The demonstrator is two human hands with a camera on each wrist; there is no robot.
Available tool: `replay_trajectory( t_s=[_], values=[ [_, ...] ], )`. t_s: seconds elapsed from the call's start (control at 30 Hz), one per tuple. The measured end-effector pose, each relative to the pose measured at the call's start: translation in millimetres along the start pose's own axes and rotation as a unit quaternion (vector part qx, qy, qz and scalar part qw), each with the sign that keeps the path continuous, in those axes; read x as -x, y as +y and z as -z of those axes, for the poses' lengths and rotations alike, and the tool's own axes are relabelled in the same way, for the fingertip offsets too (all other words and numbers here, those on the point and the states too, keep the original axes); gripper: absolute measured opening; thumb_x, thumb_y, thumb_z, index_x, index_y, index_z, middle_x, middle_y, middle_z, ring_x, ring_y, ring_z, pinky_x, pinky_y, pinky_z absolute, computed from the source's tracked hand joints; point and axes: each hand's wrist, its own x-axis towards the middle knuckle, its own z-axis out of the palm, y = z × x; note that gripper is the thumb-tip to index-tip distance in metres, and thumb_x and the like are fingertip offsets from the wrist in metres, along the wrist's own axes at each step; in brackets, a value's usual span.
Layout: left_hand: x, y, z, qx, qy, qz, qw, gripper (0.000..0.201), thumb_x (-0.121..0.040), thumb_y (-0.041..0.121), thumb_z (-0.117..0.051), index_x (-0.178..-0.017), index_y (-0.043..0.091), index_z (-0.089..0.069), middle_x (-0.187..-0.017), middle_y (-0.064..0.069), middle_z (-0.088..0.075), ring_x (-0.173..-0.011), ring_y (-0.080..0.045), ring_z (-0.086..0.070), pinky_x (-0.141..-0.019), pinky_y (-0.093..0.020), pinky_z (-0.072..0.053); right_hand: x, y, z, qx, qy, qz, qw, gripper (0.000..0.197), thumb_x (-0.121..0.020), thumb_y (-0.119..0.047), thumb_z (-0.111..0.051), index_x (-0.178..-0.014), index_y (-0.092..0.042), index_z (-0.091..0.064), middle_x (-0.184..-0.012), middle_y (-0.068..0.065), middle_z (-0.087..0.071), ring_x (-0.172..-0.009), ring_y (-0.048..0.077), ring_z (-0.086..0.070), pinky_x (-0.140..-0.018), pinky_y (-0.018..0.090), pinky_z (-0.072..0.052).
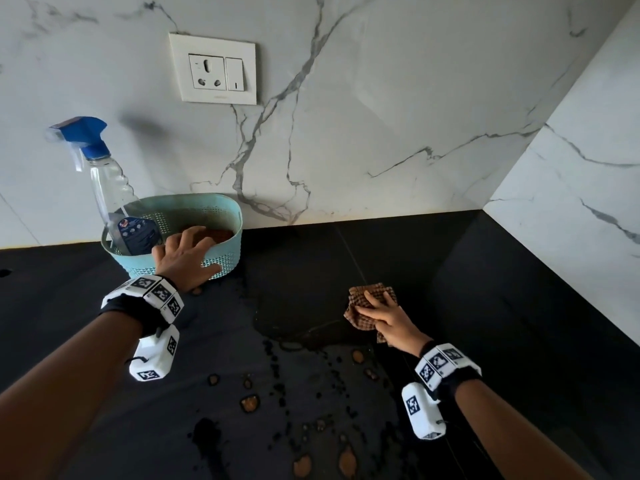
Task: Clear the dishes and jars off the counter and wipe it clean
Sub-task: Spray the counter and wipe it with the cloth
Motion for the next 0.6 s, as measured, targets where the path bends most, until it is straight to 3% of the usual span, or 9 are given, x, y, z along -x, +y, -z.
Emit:
replay_trajectory(
  t_s=[0.07,0.17,0.2,0.3,0.33,0.4,0.43,0.53,0.6],
  values=[
    [-0.4,-0.4,-0.6,-0.002,0.0,0.0,1.0,0.05,-0.081,0.043,-0.064,-0.125,0.024,-0.05,-0.152,0.0,-0.018,-0.134,-0.036,-0.019,-0.108,-0.049,-0.015,17.5,-2.3,-9.7,0.028,-0.018,0.011,0.999,0.051,-0.092,0.002,-0.042,-0.137,-0.022,-0.045,-0.153,-0.004,-0.014,-0.144,0.025,0.003,-0.116,0.034,-0.006],
    [0.5,-0.3,-1.7,-0.001,0.004,0.004,1.0,0.05,-0.081,0.042,-0.066,-0.125,0.023,-0.05,-0.152,-0.001,-0.017,-0.134,-0.037,-0.02,-0.108,-0.049,-0.015,49.5,1.7,-13.9,0.058,-0.061,0.037,0.996,0.055,-0.089,-0.01,-0.034,-0.141,-0.027,-0.036,-0.148,-0.012,-0.004,-0.139,0.017,0.007,-0.116,0.035,-0.005],
    [0.6,-0.6,-1.6,0.001,0.006,0.003,1.0,0.052,-0.081,0.042,-0.066,-0.126,0.023,-0.05,-0.153,-0.001,-0.017,-0.134,-0.037,-0.019,-0.108,-0.049,-0.015,58.5,4.7,-12.0,0.055,-0.062,0.035,0.996,0.057,-0.085,-0.014,-0.031,-0.139,-0.033,-0.036,-0.148,-0.013,-0.005,-0.14,0.019,0.006,-0.117,0.036,-0.005],
    [3.0,-2.8,-3.0,0.016,0.008,-0.009,1.0,0.063,-0.08,0.04,-0.068,-0.136,0.029,-0.042,-0.156,-0.001,-0.013,-0.136,-0.037,-0.018,-0.109,-0.051,-0.014,83.0,8.6,-5.9,0.027,-0.018,-0.006,0.999,0.061,-0.082,-0.023,-0.026,-0.122,-0.068,-0.031,-0.147,-0.015,-0.009,-0.144,0.025,-0.001,-0.116,0.035,-0.009],
    [2.8,-6.5,-2.5,0.021,0.007,-0.012,1.0,0.069,-0.08,0.041,-0.068,-0.14,0.032,-0.036,-0.156,-0.001,-0.011,-0.138,-0.037,-0.017,-0.11,-0.052,-0.013,89.3,4.9,-6.2,0.031,-0.004,-0.018,0.999,0.057,-0.081,-0.029,-0.022,-0.122,-0.068,-0.032,-0.147,-0.015,-0.01,-0.145,0.028,-0.003,-0.116,0.037,-0.011],
    [10.3,-7.1,-4.2,0.027,0.009,-0.017,0.999,0.078,-0.08,0.041,-0.068,-0.145,0.035,-0.026,-0.158,-0.002,-0.008,-0.141,-0.035,-0.013,-0.111,-0.053,-0.01,116.3,5.4,-13.0,0.056,0.003,-0.01,0.998,0.061,-0.076,-0.038,-0.015,-0.133,-0.048,-0.035,-0.148,-0.012,-0.01,-0.145,0.033,-0.005,-0.115,0.041,-0.014],
    [14.8,-7.4,-5.0,0.029,0.02,-0.021,0.999,0.081,-0.08,0.04,-0.069,-0.147,0.034,-0.023,-0.158,-0.004,-0.006,-0.142,-0.033,-0.01,-0.112,-0.054,-0.008,130.3,8.4,-19.1,0.065,-0.004,0.002,0.998,0.063,-0.075,-0.038,-0.013,-0.134,-0.049,-0.031,-0.149,-0.013,-0.009,-0.145,0.032,-0.003,-0.115,0.04,-0.013],
    [42.1,3.0,-6.8,0.041,0.055,-0.044,0.997,0.084,-0.08,0.033,-0.07,-0.147,0.032,-0.022,-0.158,-0.006,-0.005,-0.144,-0.032,-0.002,-0.111,-0.056,-0.003,177.8,19.8,-30.5,0.066,-0.003,0.023,0.998,0.059,-0.078,-0.038,-0.013,-0.117,-0.082,-0.007,-0.151,-0.025,-0.004,-0.145,0.02,0.005,-0.116,0.03,-0.006],
    [67.3,14.3,-8.5,0.063,0.043,-0.066,0.995,0.078,-0.079,0.043,-0.064,-0.145,0.034,-0.025,-0.158,-0.004,-0.007,-0.144,-0.031,0.001,-0.111,-0.055,-0.002,204.7,20.8,-34.7,0.058,0.023,-0.001,0.998,0.058,-0.08,-0.039,-0.012,-0.115,-0.084,0.0,-0.144,-0.045,0.007,-0.144,0.015,0.008,-0.114,0.025,-0.003]
  ],
)
